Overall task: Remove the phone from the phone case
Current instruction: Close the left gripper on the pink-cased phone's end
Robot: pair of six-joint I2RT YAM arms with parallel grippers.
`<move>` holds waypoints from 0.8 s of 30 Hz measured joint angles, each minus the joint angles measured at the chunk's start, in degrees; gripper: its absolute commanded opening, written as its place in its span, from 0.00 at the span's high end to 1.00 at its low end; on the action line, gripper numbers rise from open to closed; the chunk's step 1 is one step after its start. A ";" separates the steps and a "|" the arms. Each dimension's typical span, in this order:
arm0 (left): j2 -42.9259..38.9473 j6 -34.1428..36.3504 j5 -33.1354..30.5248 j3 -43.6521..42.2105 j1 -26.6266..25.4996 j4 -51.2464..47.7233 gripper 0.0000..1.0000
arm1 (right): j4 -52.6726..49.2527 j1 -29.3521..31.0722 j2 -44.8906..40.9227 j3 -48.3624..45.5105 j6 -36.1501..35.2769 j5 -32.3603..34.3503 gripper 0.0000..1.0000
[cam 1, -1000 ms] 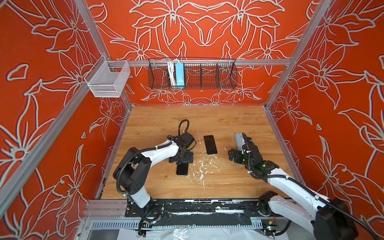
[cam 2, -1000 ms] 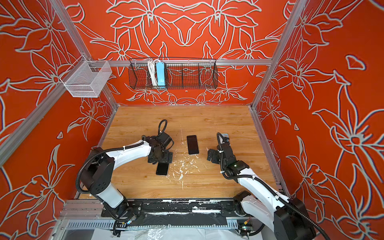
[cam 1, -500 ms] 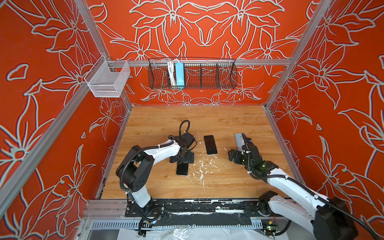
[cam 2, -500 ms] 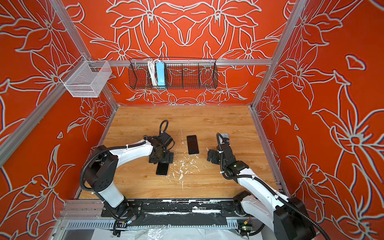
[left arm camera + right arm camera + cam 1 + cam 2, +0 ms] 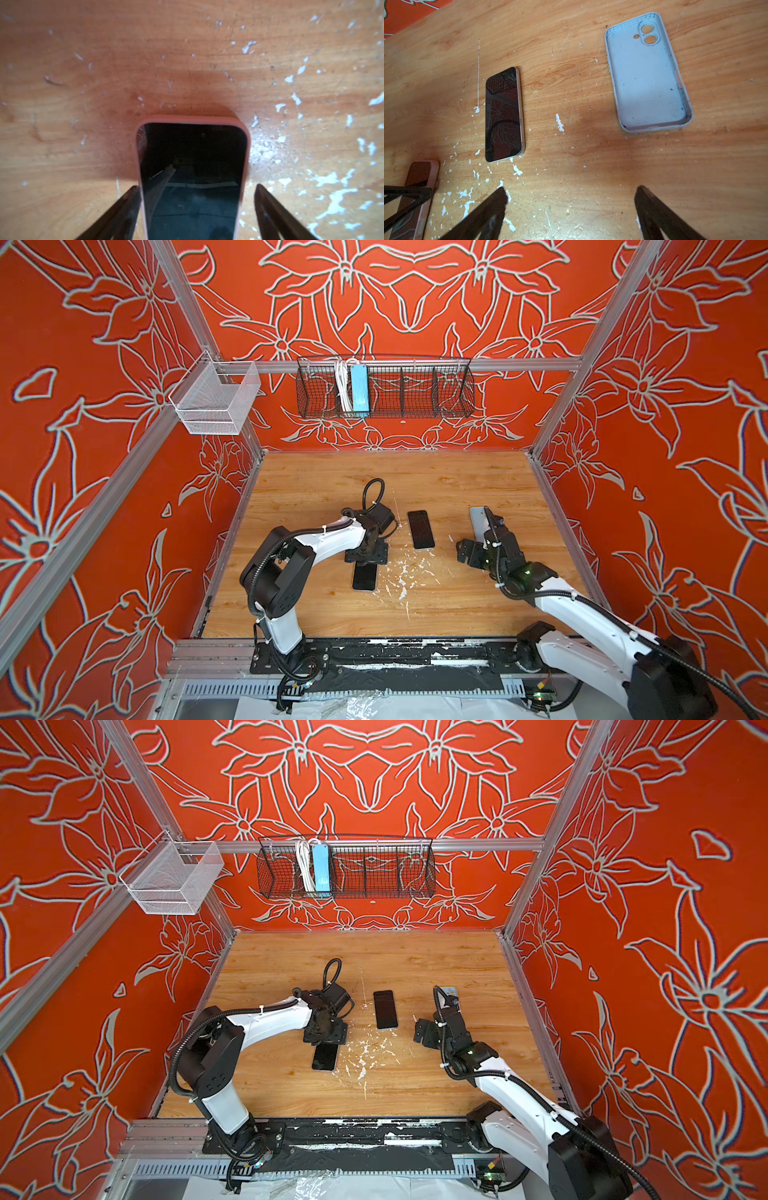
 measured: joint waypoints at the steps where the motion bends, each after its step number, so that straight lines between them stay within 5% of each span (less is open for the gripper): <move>1: 0.28 0.00 -0.46 0.15 -0.24 -0.24 0.18 | 0.04 0.00 -0.15 -0.04 0.02 0.00 0.02; 19: 2.29 -0.87 -2.27 1.20 -1.79 -0.98 0.23 | 0.37 0.00 -1.31 -0.92 0.37 0.00 0.02; 24: 2.29 -0.94 -2.23 1.20 -1.84 -0.96 0.17 | 0.37 0.00 -1.44 -1.05 0.46 0.02 0.02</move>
